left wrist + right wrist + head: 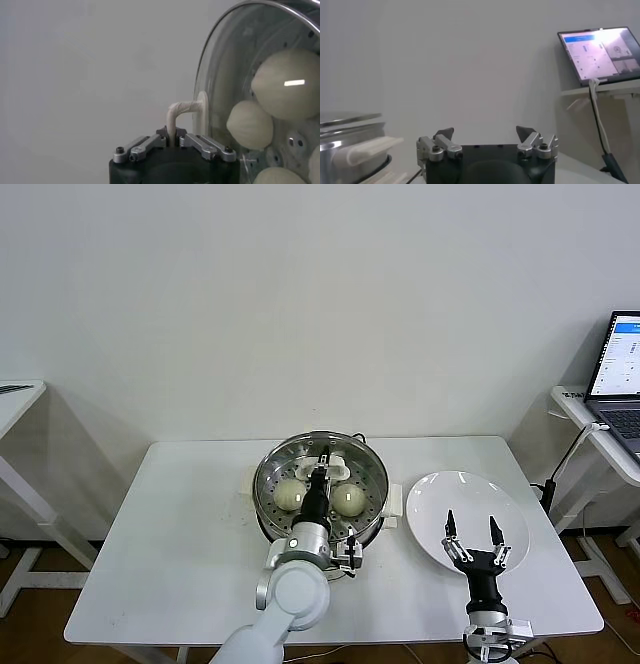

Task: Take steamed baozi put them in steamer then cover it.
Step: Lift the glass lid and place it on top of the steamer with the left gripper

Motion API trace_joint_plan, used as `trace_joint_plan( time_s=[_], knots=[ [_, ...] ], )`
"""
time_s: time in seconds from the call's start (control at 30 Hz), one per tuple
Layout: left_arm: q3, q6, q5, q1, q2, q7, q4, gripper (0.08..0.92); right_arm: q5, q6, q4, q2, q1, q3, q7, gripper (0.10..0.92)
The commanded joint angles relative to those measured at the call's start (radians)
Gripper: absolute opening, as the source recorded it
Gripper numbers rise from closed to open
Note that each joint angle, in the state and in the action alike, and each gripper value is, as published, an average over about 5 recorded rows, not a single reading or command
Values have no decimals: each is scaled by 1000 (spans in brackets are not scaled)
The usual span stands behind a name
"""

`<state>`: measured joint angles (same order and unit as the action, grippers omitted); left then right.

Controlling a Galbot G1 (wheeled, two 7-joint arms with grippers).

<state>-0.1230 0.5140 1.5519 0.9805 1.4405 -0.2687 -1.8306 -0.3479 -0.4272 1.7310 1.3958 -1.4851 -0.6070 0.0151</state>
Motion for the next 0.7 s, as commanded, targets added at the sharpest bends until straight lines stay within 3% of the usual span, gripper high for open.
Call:
trace_joint_plan(
  time_s=[0.03, 0.7],
  knots=[
    [1, -2, 4, -3, 3, 3, 12, 190, 2, 0, 1, 1, 1, 3, 0, 823],
    [20, -18, 1, 2, 2, 6, 26, 190, 4, -5, -20, -1, 17, 10, -2, 823]
  ],
)
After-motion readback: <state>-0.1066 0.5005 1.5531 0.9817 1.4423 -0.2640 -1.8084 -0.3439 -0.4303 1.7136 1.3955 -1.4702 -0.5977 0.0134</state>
